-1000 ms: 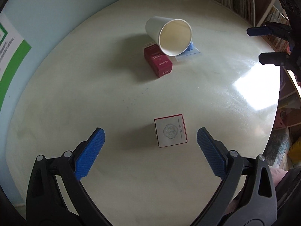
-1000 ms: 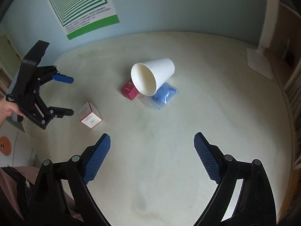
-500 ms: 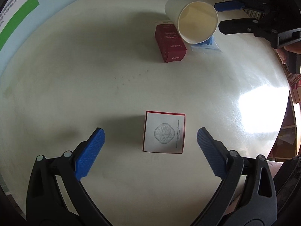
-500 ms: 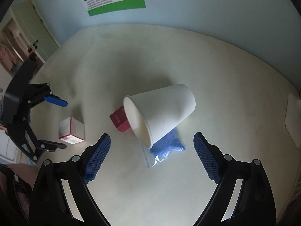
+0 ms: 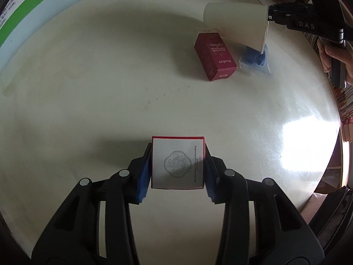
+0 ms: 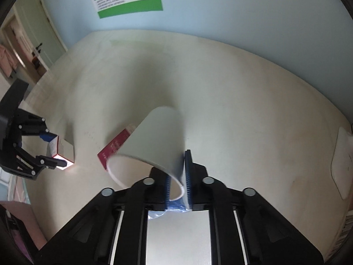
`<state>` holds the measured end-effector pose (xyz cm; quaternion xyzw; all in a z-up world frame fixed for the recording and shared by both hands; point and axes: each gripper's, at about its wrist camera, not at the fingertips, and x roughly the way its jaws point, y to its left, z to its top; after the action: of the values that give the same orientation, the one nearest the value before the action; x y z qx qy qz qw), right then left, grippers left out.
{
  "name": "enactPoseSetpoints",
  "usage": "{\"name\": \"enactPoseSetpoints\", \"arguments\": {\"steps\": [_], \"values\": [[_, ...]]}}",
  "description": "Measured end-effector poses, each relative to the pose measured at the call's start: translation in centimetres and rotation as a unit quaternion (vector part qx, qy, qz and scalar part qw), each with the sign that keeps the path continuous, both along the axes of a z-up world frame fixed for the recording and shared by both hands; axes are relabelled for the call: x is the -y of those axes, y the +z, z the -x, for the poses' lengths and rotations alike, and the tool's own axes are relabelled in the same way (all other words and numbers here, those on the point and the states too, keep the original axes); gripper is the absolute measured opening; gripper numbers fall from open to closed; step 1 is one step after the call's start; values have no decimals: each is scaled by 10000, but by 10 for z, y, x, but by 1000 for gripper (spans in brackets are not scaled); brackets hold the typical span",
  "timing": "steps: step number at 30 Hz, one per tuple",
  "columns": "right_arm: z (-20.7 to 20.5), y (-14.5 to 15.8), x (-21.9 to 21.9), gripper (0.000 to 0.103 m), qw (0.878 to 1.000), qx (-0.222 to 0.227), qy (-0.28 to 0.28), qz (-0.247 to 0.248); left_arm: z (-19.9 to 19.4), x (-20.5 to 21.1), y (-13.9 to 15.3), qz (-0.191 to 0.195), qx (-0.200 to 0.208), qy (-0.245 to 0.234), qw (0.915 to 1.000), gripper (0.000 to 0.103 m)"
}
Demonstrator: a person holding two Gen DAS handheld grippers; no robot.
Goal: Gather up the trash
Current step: 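Carry the small box with the left tool while the right tool carries the paper cup toward the bin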
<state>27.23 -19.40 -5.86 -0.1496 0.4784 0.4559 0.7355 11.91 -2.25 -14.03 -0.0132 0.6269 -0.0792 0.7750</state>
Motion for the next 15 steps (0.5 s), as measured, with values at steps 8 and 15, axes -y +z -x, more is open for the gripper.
{"name": "enactPoseSetpoints", "arguments": {"steps": [8, 15], "values": [[2, 26, 20, 4, 9992, 170, -291, -204, 13, -7, 22, -140, 242, -43, 9996, 38], [19, 50, 50, 4, 9976, 352, -509, -295, 19, -14, 34, -189, 453, -103, 9987, 38]]}}
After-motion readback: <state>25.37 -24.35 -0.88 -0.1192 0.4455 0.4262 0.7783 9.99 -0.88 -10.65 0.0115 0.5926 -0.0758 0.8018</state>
